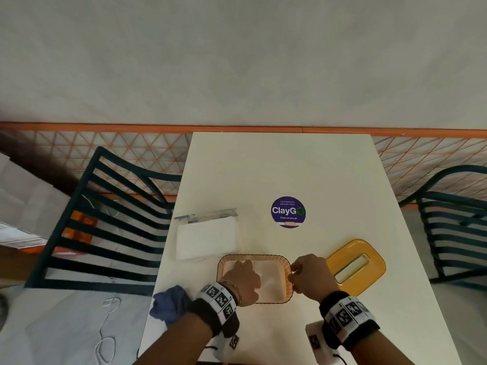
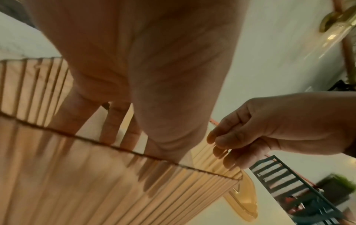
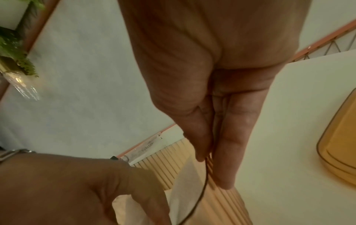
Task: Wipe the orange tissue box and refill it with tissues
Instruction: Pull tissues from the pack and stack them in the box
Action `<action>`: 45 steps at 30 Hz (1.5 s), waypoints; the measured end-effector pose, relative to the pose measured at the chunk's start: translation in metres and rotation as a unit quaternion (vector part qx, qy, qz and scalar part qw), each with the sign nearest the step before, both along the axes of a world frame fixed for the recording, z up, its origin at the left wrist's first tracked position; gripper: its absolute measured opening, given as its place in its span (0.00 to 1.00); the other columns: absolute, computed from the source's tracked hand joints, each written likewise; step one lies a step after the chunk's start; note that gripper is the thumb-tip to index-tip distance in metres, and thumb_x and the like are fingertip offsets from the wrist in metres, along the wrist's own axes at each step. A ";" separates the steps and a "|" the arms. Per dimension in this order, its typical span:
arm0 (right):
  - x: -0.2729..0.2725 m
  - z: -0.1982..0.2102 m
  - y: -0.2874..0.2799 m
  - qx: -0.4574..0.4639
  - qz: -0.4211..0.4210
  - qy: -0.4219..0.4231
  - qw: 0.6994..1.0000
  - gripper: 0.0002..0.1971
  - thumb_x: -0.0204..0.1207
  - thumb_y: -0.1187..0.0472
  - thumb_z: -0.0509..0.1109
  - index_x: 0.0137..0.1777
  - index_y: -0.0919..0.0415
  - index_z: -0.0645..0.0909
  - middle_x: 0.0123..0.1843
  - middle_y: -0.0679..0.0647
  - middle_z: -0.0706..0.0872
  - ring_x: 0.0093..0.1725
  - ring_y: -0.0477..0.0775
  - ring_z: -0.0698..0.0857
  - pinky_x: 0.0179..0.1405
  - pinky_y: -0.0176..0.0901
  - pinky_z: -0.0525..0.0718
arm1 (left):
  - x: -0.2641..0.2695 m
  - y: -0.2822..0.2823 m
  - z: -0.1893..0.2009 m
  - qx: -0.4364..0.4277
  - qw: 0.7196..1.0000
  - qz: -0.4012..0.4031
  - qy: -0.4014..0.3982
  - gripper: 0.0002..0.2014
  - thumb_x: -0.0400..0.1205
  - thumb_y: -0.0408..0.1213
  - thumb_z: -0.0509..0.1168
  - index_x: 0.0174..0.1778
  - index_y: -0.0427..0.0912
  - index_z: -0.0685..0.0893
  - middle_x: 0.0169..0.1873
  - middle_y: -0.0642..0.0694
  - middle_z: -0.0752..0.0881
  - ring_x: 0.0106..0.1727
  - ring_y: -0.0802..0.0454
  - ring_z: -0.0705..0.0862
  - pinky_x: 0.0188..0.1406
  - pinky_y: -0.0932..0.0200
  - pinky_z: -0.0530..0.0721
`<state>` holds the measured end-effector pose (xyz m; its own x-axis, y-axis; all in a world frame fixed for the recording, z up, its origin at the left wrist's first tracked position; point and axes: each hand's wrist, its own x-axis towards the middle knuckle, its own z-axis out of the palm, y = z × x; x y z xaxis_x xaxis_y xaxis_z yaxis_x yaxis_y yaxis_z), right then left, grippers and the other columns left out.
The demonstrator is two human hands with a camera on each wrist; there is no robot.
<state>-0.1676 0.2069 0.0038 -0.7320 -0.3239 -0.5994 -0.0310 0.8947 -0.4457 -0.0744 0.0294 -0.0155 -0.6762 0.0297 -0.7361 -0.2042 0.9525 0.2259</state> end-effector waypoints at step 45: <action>0.017 0.012 -0.017 0.017 -0.158 -0.004 0.987 0.07 0.72 0.71 0.77 0.46 0.59 0.88 0.36 0.56 0.92 0.26 0.48 0.91 0.31 0.41 0.92 | -0.012 -0.193 -0.011 -0.027 0.956 0.244 0.163 0.47 0.59 0.62 0.84 0.73 0.49 0.76 0.68 0.49 0.83 0.69 0.46 0.81 0.70 0.47 0.81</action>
<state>-0.1508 0.1898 0.0156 -0.7883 -0.0597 -0.6124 0.2558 0.8734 -0.4145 -0.0865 -0.1631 -0.0261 -0.7931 -0.3794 -0.4764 -0.5545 0.7735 0.3071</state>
